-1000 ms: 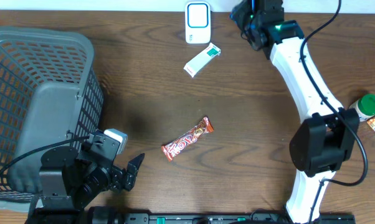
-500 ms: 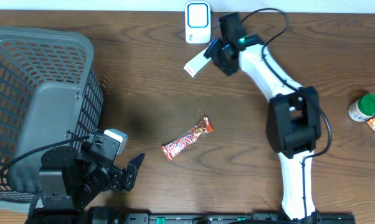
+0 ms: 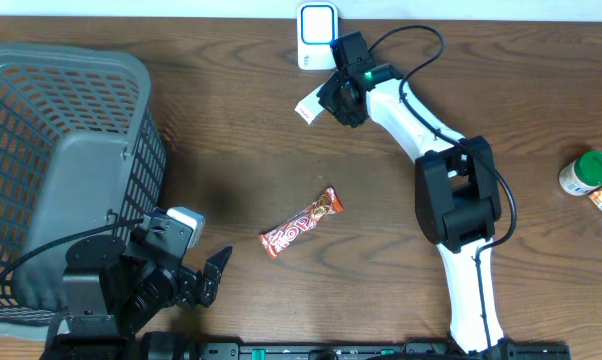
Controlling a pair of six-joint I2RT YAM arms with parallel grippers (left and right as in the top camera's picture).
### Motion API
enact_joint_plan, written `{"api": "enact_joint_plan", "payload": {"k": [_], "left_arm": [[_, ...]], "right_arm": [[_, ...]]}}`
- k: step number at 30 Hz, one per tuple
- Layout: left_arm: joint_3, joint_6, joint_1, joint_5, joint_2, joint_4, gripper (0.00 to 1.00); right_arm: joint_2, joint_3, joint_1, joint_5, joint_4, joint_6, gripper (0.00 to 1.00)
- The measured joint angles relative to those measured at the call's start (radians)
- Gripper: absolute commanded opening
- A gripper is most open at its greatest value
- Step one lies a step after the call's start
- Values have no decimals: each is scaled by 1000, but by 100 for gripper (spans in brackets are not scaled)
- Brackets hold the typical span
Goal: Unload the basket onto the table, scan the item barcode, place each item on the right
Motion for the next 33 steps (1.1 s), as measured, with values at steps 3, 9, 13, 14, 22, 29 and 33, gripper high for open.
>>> {"api": "enact_joint_plan", "payload": {"k": [3, 9, 13, 14, 22, 29, 33], "left_arm": [[0, 0, 0, 0, 0, 0, 87], [0, 0, 0, 0, 0, 0, 87], [0, 0, 0, 0, 0, 0, 87], [0, 0, 0, 0, 0, 0, 87], [0, 0, 0, 0, 0, 0, 87], [0, 0, 0, 0, 0, 0, 87], [0, 0, 0, 0, 0, 0, 87]], "right_arm": [[0, 0, -2, 12, 2, 9, 18], [0, 0, -2, 38, 14, 13, 24], [1, 0, -2, 43, 36, 20, 26], [3, 0, -2, 43, 48, 21, 25], [41, 4, -3, 14, 92, 59, 1], [41, 4, -4, 11, 86, 65, 1], [29, 6, -6, 14, 19, 65, 1]]}}
